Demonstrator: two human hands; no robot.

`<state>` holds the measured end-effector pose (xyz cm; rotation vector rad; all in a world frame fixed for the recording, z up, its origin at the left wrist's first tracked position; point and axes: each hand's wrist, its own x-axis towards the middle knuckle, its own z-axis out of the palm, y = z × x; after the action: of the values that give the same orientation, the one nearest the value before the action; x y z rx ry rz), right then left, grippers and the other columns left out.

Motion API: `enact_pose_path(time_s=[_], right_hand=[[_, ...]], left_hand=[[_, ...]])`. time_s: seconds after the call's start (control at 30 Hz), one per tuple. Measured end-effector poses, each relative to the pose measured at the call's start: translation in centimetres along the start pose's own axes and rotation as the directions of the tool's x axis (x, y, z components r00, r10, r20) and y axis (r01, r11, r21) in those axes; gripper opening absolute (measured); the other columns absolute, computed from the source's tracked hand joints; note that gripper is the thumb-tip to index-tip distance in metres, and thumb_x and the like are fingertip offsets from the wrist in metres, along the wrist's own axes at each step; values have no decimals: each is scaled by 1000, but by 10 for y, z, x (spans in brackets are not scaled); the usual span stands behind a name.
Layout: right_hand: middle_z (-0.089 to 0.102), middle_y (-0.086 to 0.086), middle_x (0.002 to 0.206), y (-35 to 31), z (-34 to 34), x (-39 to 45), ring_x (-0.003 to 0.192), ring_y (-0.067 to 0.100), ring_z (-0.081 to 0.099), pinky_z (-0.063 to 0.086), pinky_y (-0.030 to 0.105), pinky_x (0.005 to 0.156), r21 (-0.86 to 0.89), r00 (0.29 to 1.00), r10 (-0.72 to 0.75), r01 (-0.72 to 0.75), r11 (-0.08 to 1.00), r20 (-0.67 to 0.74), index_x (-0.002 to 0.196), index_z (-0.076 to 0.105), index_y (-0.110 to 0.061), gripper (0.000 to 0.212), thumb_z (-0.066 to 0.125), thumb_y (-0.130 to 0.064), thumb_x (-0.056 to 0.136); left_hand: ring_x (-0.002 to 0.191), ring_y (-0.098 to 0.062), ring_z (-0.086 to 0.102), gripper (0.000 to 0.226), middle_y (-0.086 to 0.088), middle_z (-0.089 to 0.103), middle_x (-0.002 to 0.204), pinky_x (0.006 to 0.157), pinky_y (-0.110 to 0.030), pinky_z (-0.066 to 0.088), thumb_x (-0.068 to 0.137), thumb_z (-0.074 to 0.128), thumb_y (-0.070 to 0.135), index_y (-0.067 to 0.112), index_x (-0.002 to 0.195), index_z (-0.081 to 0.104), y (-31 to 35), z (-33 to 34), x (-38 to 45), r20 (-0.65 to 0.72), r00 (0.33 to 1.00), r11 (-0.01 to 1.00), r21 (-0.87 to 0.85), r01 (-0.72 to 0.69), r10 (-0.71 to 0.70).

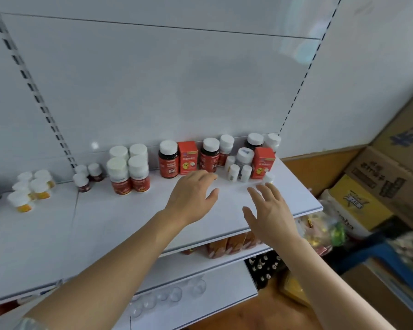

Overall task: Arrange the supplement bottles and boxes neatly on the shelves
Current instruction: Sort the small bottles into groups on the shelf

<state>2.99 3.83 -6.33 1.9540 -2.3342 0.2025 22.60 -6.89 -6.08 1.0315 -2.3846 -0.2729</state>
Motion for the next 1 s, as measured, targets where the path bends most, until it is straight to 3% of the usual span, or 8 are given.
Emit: enact_pose_path(time_s=[0.3,0.5,0.73,0.87,1.0], right_hand=[[50,10,141,73,2,54,136,31,36,31,41,113,-18,997,80,-81,997,-18,141,46,-13,52,54,-34,94],[61,8,125,101,11,77,119,32,51,48,43,94,63,997,4,0,998,-75,128,60,-13,39,61,-11,89],[60,1,119,129,20,103,111,28,51,49,41,87,126,983,-184,179,976,23,123,62,-21,31,54,-18,93],[61,-1,113,144,26,110,106,25,52,50,37,83,216,965,-260,250,944,20,111,67,-22,23,55,-15,92],[62,-1,110,152,33,115,102,25,53,50,38,80,263,948,-317,303,916,10,110,65,-19,20,56,-16,92]], left_hand=[[109,-24,55,34,-4,65,114,93,-40,45,92,56,28,12,121,63,23,58,84,54,995,996,-33,-78,79],[107,-26,50,28,-1,64,112,94,-37,40,92,48,19,15,115,64,32,84,121,98,984,979,120,-162,150],[107,-28,51,23,0,64,102,100,-39,37,92,51,24,18,105,69,45,112,136,151,986,952,287,-109,67],[92,-31,55,12,-3,63,82,89,-42,45,85,60,14,16,85,71,57,119,139,106,994,929,367,-51,13],[104,-33,54,13,-6,64,94,91,-43,42,88,59,13,15,91,71,65,127,135,25,994,926,368,88,-104]])
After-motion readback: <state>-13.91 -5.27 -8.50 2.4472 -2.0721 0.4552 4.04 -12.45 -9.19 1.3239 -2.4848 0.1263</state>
